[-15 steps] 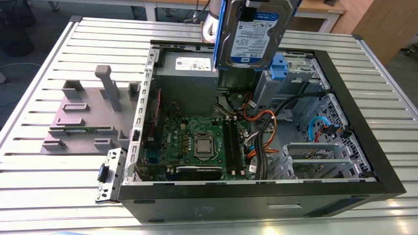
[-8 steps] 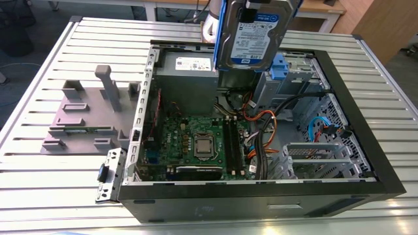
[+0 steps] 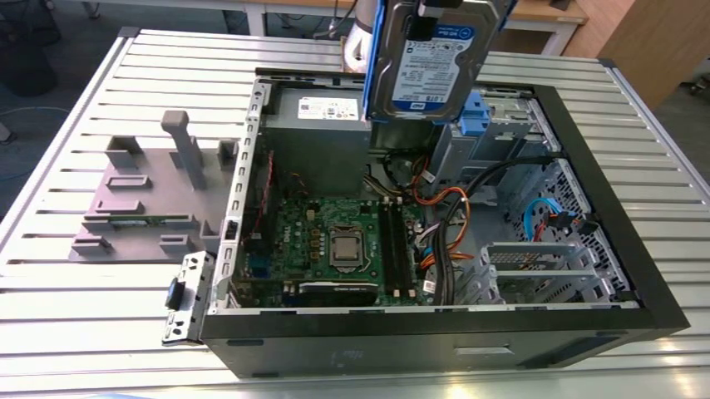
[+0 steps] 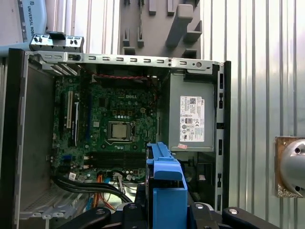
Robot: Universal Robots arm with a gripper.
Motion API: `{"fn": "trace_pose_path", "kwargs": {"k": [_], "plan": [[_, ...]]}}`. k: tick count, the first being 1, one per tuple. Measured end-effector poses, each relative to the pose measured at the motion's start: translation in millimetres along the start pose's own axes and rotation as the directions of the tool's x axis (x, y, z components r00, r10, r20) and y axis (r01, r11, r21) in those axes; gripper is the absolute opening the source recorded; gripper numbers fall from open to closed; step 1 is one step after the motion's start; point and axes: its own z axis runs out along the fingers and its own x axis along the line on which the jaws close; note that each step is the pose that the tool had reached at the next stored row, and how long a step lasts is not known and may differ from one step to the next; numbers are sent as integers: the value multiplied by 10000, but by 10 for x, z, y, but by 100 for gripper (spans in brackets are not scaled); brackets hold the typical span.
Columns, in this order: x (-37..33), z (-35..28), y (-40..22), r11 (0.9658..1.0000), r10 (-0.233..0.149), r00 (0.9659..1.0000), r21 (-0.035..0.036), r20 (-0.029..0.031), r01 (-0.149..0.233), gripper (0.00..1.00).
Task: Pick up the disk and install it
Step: 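Pick up the disk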
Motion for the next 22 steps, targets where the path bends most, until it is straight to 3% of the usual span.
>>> {"fn": "trace_pose_path", "kwargs": {"k": [22], "plan": [[81, -5, 1, 10000, 0, 10000, 0, 0, 0, 37]]}}
